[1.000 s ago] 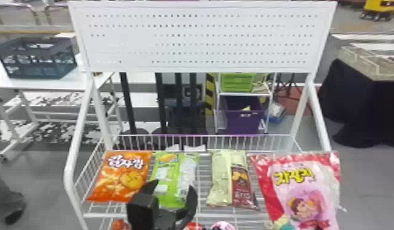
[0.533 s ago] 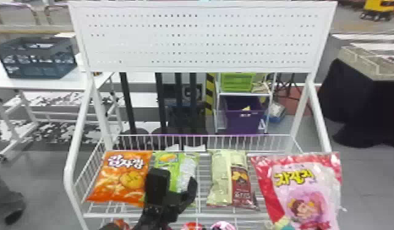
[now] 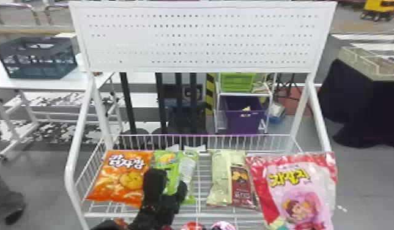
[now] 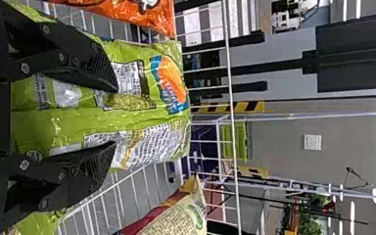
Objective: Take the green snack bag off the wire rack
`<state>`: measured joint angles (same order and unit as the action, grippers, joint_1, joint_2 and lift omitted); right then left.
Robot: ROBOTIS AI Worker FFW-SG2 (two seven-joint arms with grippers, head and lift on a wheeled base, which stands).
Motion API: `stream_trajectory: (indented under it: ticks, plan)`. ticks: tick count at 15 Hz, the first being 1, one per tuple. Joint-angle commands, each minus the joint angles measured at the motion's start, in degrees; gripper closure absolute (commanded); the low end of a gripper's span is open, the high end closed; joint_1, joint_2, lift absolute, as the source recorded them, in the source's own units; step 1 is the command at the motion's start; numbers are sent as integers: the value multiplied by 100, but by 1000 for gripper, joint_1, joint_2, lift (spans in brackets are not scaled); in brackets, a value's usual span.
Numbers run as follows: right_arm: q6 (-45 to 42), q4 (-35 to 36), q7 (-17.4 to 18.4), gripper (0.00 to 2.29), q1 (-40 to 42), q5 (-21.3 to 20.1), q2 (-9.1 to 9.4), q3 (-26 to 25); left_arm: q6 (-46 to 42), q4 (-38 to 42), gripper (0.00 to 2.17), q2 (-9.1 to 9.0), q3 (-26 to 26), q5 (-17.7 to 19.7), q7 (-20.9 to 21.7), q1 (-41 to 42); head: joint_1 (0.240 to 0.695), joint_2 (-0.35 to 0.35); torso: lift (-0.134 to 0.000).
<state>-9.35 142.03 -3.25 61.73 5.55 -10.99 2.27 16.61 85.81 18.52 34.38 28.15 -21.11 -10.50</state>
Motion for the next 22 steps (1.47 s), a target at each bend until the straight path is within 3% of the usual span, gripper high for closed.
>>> stream_trajectory:
  ticks: [1,6,12,18,20,22]
  plan:
    - [0,9,0,2179,14,-1,0,2,5,173,1872,11,-2,-12,28,92,499,0,0]
    - [0,35,0,2179,14,-10,0,11,5,648,1895,99,-169,-47,-25,365,499,0,0]
    - [0,-9,9,2179,-47,-10,0,28,-47,2335,1892,398,-933,-152,-69,1455,499,0,0]
    - [18,-44,9,2179,-74,-10,-9,28,-47,4093,1892,785,-2480,-293,19,3353,499,0,0]
    - [18,-70,9,2179,-100,-10,0,46,-346,4436,1892,776,-3052,-398,142,4206,499,0,0]
    - [18,-106,9,2179,-135,-10,0,72,-1260,4699,1892,565,-3579,-478,353,5155,499,0,0]
